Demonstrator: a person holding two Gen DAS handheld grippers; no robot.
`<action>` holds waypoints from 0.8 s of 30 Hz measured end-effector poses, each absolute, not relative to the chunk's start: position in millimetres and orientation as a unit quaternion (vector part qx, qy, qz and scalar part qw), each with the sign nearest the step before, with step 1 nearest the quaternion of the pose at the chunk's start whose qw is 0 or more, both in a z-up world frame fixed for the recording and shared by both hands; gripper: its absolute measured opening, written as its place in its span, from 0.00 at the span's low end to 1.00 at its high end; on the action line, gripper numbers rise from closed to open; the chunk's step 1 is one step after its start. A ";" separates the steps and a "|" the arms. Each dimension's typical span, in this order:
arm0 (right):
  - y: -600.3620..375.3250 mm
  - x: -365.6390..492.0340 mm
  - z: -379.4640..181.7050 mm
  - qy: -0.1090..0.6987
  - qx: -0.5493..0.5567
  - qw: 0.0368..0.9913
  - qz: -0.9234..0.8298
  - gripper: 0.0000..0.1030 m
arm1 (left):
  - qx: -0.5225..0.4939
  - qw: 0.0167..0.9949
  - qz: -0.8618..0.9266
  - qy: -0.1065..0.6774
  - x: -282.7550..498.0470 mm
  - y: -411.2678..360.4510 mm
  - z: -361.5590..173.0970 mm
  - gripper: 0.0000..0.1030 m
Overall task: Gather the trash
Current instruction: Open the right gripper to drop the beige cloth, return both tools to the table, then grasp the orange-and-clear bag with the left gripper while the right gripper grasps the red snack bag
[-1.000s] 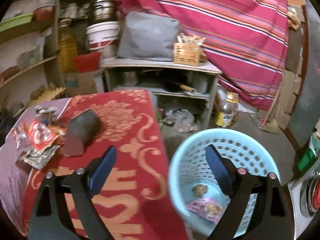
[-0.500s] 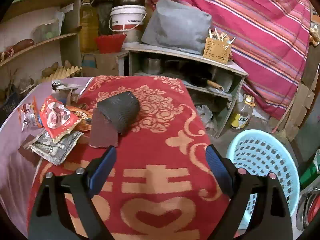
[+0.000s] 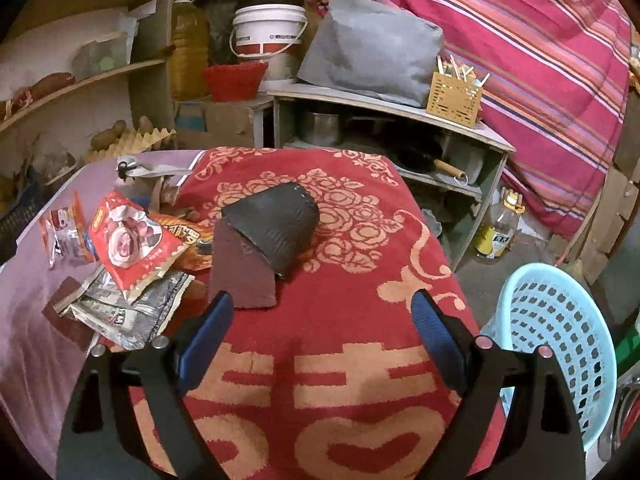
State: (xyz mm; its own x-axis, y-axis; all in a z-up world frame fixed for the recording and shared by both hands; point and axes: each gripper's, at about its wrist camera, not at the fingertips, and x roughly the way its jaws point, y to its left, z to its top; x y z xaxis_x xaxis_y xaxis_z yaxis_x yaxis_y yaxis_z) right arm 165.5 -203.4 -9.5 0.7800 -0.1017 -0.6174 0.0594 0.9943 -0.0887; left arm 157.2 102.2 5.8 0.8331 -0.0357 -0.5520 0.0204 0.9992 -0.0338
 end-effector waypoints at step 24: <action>-206.6 177.0 -14.6 0.315 -0.025 0.948 -0.042 0.96 | -0.037 0.945 -0.009 0.325 176.9 137.5 -16.2 0.95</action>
State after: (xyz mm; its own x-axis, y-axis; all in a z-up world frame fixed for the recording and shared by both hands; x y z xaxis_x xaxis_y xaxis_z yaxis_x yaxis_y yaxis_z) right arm 177.0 -206.6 -14.6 0.7982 -0.0948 -0.5949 0.0630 0.9953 -0.0740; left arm 176.9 137.5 -16.2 0.7886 -0.0416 -0.6135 -0.0066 0.9971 -0.0761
